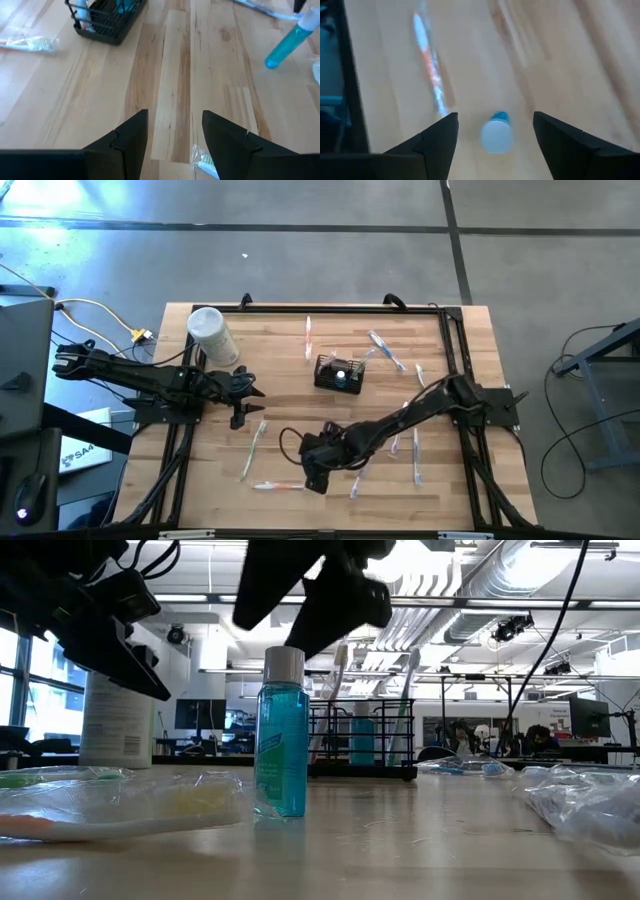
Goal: Pick & Place toothbrushing station
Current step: Put the mouthwash into the mesh organizer
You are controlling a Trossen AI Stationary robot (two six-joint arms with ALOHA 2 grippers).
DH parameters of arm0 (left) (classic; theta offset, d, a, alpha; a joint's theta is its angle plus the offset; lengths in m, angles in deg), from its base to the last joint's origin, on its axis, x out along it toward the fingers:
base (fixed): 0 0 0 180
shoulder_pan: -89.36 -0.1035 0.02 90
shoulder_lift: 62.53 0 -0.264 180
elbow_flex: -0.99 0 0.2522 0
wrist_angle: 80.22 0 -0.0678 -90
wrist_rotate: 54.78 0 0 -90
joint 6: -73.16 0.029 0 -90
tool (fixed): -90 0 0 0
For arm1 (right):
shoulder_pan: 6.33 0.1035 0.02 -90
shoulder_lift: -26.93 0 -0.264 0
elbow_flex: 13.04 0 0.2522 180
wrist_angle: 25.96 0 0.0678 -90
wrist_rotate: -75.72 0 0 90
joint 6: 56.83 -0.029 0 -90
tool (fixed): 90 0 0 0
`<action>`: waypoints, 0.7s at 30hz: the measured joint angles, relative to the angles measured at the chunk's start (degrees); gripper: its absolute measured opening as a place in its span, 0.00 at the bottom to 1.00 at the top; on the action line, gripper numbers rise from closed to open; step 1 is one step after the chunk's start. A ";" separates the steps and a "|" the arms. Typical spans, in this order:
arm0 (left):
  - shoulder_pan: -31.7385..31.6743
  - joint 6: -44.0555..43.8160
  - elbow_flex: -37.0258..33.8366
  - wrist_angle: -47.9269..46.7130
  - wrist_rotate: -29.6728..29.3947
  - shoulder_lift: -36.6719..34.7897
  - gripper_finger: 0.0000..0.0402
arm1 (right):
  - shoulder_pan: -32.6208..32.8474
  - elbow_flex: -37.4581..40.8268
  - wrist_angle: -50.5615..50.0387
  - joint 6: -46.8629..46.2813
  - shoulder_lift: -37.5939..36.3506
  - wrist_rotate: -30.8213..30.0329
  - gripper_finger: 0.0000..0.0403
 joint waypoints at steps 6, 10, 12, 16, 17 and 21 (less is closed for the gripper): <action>0.00 0.00 0.01 0.09 0.00 0.00 0.46 | -0.73 0.04 -2.21 -2.90 1.82 -0.23 0.62; 0.00 0.24 0.01 0.04 -0.02 0.00 0.46 | -0.63 -0.02 -1.61 -2.73 2.38 0.75 0.62; -0.02 0.32 0.02 0.05 -0.20 0.00 0.46 | -0.59 -0.06 -1.30 -3.51 2.84 0.76 0.62; 0.00 1.18 0.02 0.08 -0.42 0.00 0.46 | -0.64 0.04 -1.47 -4.30 3.13 1.49 0.62; 0.00 1.24 0.02 0.07 -0.42 0.00 0.46 | -0.68 -0.02 -0.95 -4.29 3.11 1.80 0.62; 0.00 1.16 0.02 0.07 -0.42 0.00 0.46 | -0.63 -0.02 -1.21 -4.25 3.11 1.82 0.62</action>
